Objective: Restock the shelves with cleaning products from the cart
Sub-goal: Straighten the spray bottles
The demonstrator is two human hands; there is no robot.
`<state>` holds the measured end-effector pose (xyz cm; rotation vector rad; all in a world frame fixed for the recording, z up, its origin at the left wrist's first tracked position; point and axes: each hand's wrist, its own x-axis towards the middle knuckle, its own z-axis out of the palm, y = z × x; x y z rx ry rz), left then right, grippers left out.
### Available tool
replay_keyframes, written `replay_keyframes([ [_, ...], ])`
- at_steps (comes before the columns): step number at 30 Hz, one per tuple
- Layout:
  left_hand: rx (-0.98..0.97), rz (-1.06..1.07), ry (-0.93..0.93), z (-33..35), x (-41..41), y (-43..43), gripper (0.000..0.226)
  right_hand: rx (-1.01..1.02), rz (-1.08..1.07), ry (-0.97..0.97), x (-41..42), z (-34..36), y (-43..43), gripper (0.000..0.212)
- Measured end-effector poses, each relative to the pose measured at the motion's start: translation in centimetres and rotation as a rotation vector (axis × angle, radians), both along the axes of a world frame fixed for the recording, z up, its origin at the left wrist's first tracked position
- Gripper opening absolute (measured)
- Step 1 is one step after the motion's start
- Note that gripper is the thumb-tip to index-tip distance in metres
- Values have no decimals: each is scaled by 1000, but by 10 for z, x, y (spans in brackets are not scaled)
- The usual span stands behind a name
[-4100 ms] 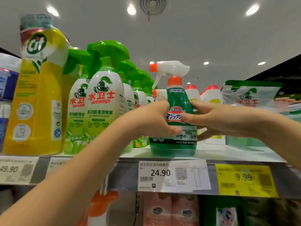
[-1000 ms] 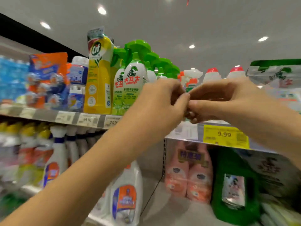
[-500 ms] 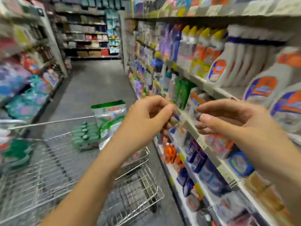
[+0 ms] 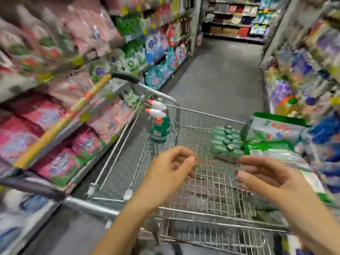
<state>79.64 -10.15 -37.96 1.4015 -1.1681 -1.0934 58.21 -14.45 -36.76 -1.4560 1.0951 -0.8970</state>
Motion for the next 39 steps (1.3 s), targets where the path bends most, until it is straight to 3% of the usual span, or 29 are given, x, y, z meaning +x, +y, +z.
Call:
replay_keyframes([
  [4,42,114,-77,-27,52,-28,18,97,95,72,51,-28,-32,42],
  [10,166,232,-126,-65,100,-92,39,198,128,166,90,-59,-89,62],
  [15,370,233,-338,-111,126,-156,65,191,163,234,137,-110,-158,43],
  [26,432,254,-403,-205,161,-268,60,160,313,366,245,-223,-269,63],
  [32,401,281,-520,-231,166,-273,55,120,358,390,262,-256,-279,64],
  [39,357,251,-519,-229,161,-262,42,106,335,352,258,-267,-266,62],
])
